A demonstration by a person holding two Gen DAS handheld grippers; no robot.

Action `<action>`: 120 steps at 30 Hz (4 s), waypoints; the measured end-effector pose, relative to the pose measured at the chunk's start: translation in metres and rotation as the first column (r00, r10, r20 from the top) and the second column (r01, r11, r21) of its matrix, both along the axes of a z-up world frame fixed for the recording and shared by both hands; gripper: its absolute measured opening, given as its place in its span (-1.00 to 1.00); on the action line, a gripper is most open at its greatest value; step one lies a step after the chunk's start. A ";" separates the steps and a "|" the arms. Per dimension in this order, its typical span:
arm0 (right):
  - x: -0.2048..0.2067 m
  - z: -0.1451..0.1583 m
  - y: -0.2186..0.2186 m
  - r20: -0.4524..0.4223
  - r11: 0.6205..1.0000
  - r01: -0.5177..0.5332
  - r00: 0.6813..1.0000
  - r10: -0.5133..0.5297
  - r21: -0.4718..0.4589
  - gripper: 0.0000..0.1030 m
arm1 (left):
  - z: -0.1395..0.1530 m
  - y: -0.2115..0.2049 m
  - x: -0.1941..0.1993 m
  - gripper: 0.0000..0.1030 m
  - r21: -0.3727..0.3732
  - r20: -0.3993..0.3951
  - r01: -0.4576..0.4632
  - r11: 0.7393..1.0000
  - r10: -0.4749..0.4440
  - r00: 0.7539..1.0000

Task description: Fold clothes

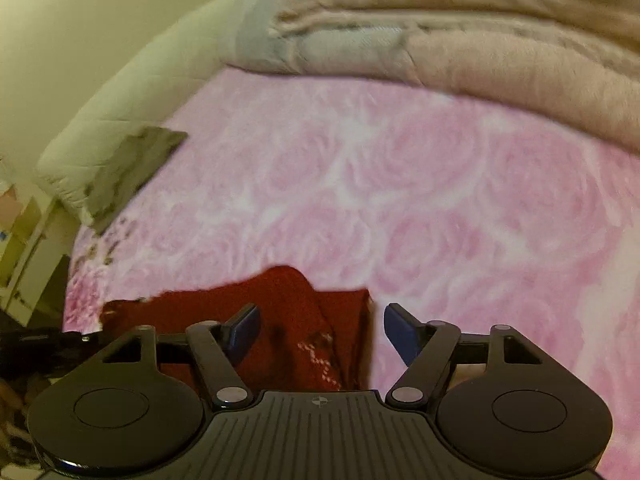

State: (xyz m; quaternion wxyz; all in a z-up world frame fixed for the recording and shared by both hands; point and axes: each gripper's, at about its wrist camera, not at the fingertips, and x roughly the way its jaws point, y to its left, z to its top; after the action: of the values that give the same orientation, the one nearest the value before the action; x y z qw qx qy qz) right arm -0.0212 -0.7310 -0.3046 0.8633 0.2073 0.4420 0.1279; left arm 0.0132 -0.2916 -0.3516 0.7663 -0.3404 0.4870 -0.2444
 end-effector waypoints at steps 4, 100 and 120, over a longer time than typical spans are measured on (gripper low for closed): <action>0.013 0.000 0.013 0.022 0.994 -0.105 0.994 0.106 -0.036 0.38 | -0.002 0.000 0.003 -0.81 -0.014 -0.003 -0.004 1.000 0.004 1.000; -0.112 0.002 0.160 -0.101 0.936 -0.005 0.994 -0.032 -0.353 -0.27 | 0.057 -0.128 -0.109 -0.94 0.507 0.141 0.320 0.801 -0.443 0.885; -0.191 0.093 0.143 -0.182 0.987 0.039 0.981 -0.068 -0.158 0.51 | 0.173 -0.087 -0.201 -0.61 0.618 0.010 0.130 0.775 -0.174 0.985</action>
State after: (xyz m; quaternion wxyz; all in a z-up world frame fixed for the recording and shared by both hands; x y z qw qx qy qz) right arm -0.2126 -0.5884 -0.2117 0.8345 0.1630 0.5239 0.0501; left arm -0.1883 -0.3787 -0.1785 0.8289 -0.0236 0.5399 -0.1447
